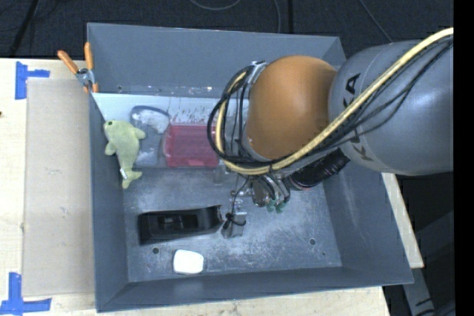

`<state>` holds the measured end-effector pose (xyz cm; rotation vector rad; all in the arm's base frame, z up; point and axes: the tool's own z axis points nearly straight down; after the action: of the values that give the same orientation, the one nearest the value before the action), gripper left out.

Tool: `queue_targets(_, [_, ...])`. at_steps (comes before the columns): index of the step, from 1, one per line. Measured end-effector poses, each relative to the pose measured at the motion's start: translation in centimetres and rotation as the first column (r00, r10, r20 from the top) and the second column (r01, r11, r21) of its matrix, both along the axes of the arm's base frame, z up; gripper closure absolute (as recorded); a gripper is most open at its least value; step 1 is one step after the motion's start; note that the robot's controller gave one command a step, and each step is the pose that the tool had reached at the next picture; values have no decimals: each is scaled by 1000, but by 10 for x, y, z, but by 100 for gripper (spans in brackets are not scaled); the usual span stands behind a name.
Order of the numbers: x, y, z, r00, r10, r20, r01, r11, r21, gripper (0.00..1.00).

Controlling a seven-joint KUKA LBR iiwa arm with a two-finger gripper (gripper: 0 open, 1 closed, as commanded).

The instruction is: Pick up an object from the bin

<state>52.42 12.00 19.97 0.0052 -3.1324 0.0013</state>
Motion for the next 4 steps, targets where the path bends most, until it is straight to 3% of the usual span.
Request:
queue_targets(1, [0,0,2,1000,-1,1,1,1000,0,0])
queue_targets(2, [-5,9,-13,993,118,13,-118,993,0,0])
queue_targets(3, [-14,17,-48,937,349,2,-349,937,4,0])
queue_targets(4, [-13,32,-75,969,247,6,-247,969,0,0])
